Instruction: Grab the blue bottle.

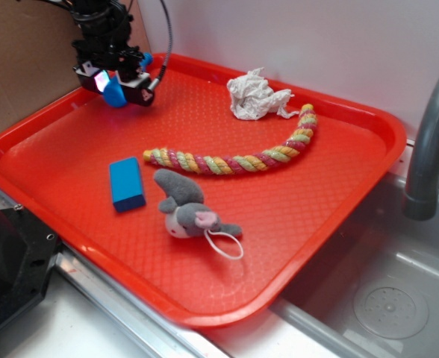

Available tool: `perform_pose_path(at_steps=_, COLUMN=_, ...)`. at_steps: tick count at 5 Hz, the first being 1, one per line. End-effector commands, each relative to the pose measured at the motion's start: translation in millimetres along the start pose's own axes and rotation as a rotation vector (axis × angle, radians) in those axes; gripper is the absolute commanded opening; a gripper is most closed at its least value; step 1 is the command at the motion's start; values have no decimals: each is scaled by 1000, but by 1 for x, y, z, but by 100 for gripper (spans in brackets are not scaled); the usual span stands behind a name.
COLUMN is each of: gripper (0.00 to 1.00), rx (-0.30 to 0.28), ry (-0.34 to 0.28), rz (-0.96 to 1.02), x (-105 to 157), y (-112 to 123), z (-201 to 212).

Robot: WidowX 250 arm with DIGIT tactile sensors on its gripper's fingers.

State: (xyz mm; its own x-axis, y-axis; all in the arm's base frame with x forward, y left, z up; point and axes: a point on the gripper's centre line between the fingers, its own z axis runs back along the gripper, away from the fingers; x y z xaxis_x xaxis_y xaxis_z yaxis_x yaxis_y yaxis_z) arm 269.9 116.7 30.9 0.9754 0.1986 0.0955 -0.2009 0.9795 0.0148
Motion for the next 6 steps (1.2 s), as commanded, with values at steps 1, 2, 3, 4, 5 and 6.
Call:
perform_pose_path(at_steps=1, gripper=100, rx=5, ry=-11, rz=-6, x=21, y=-2, z=3)
perform_pose_path(at_steps=2, gripper=100, rx=-25, ry=8, rz=44, x=22, y=8, z=-7)
perform_pose_path(at_steps=3, gripper=100, rx=-27, ry=23, rz=62, x=31, y=12, z=-17)
perform_pose_path(at_steps=4, gripper=0, rx=-55, ry=-16, rz=66, x=27, y=11, z=-8)
perform_pose_path(at_steps=5, gripper=0, rx=-68, ry=-28, rz=1, x=8, y=-2, z=24)
perform_pose_path(at_steps=6, gripper=0, rx=-131, ry=16, rz=-153, x=-43, y=-28, z=80)
